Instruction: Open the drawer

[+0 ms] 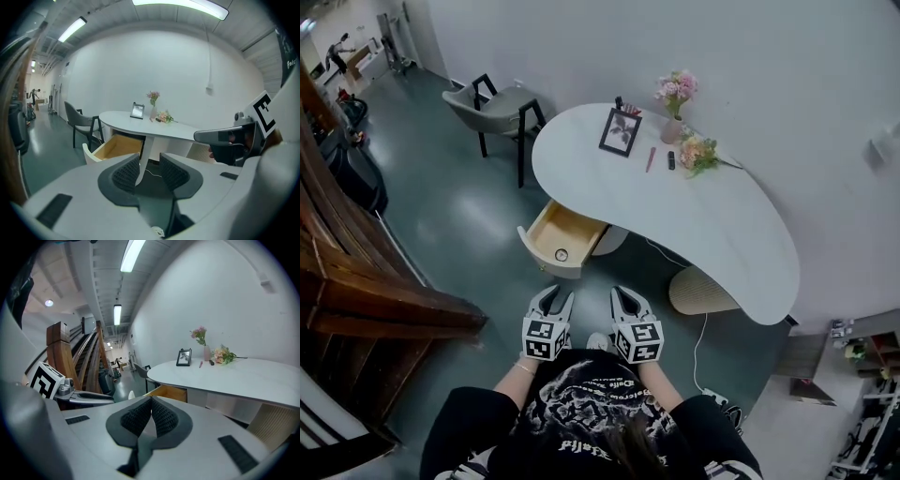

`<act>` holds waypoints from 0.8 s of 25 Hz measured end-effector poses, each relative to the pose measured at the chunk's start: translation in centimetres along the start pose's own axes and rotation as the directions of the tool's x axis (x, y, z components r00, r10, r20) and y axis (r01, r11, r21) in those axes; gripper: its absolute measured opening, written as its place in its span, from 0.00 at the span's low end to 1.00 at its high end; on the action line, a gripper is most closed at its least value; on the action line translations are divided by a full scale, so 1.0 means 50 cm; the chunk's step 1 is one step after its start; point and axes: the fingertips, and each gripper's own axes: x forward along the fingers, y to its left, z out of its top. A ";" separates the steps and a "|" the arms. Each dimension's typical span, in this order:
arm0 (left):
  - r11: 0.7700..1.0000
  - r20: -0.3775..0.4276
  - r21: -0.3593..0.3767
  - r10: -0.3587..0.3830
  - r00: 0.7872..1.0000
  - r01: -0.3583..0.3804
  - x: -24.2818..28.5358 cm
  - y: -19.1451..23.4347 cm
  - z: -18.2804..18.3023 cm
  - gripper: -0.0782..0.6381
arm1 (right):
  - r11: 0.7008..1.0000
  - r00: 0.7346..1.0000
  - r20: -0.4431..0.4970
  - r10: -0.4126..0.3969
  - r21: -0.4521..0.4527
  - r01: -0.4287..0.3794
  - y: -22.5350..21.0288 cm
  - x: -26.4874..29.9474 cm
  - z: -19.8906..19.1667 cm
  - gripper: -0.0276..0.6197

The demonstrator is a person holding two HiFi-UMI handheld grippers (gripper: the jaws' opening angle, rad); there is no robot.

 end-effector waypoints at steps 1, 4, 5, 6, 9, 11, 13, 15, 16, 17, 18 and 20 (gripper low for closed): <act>1.000 0.010 0.002 0.008 1.000 -0.008 0.000 0.000 0.007 0.30 | 1.000 1.000 0.003 0.001 -0.002 -0.001 -0.003 -0.001 0.004 0.08; 1.000 0.039 0.014 0.027 0.999 -0.028 0.002 -0.003 0.026 0.23 | 1.000 1.000 0.012 0.001 -0.001 -0.001 -0.013 -0.004 0.011 0.08; 0.999 0.044 0.018 0.026 0.999 -0.027 0.004 -0.008 0.030 0.19 | 1.000 1.000 0.011 -0.001 -0.005 0.001 -0.017 -0.005 0.011 0.08; 1.000 0.048 0.021 0.021 0.999 -0.022 0.007 -0.014 0.033 0.17 | 1.000 1.000 0.008 -0.002 -0.009 0.002 -0.021 -0.005 0.011 0.08; 0.999 0.050 0.031 0.008 0.999 -0.009 0.010 -0.025 0.033 0.15 | 1.000 1.000 0.004 0.001 -0.013 -0.001 -0.024 -0.007 0.011 0.08; 0.999 0.047 0.031 0.007 0.999 -0.008 0.009 -0.025 0.032 0.15 | 1.000 1.000 0.003 0.001 -0.019 -0.001 -0.021 -0.009 0.008 0.08; 1.000 0.045 0.027 0.010 0.999 -0.011 0.009 -0.022 0.031 0.15 | 1.000 1.000 -0.003 0.000 -0.026 0.000 -0.022 -0.011 0.004 0.08; 1.000 0.048 0.023 0.017 0.999 -0.018 0.010 -0.018 0.032 0.15 | 0.999 1.000 -0.009 0.000 -0.032 0.000 -0.024 -0.011 0.002 0.08; 1.000 0.051 0.020 0.020 0.999 -0.021 0.010 -0.015 0.033 0.15 | 0.999 1.000 -0.013 0.001 -0.036 -0.002 -0.023 -0.010 0.001 0.08; 1.000 0.053 0.017 0.021 0.998 -0.022 0.009 -0.013 0.033 0.15 | 0.999 1.000 -0.017 0.002 -0.041 -0.003 -0.021 -0.011 -0.001 0.08; 1.000 0.054 0.014 0.021 0.998 -0.022 0.009 -0.011 0.033 0.15 | 0.999 1.000 -0.022 0.002 -0.045 -0.003 -0.019 -0.011 -0.003 0.08; 1.000 0.060 0.011 0.019 0.998 -0.020 0.008 -0.008 0.033 0.15 | 0.999 1.000 -0.029 -0.002 -0.052 0.000 -0.016 -0.011 -0.007 0.08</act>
